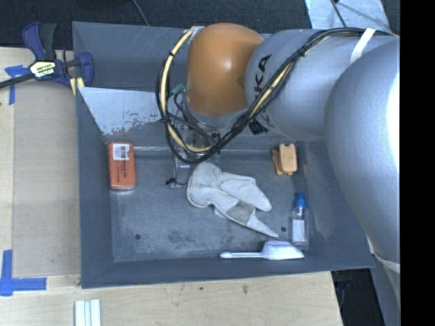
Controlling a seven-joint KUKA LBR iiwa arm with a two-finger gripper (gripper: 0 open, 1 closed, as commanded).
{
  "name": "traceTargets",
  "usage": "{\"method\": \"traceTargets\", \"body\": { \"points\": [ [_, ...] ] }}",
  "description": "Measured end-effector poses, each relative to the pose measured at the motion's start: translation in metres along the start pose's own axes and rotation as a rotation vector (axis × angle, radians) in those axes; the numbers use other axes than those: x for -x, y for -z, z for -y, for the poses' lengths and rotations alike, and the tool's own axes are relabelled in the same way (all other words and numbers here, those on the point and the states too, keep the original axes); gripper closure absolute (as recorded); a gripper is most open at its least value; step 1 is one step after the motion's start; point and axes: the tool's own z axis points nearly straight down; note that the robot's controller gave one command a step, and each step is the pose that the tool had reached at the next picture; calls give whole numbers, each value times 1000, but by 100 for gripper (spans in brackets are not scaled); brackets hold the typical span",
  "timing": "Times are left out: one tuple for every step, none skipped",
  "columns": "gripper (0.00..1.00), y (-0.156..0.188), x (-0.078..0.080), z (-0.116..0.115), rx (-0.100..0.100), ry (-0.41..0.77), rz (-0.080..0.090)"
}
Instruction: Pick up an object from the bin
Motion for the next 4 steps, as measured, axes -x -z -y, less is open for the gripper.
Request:
{"method": "traceTargets", "body": {
  "points": [
    [0, 5, 1, 1, 1, -2, 7],
    [0, -29, -7, 37, 4, 5, 13],
    [0, -57, -3, 68, 0, -137, 5],
    [0, -65, -26, 87, 0, 24, 8]
  ]
}}
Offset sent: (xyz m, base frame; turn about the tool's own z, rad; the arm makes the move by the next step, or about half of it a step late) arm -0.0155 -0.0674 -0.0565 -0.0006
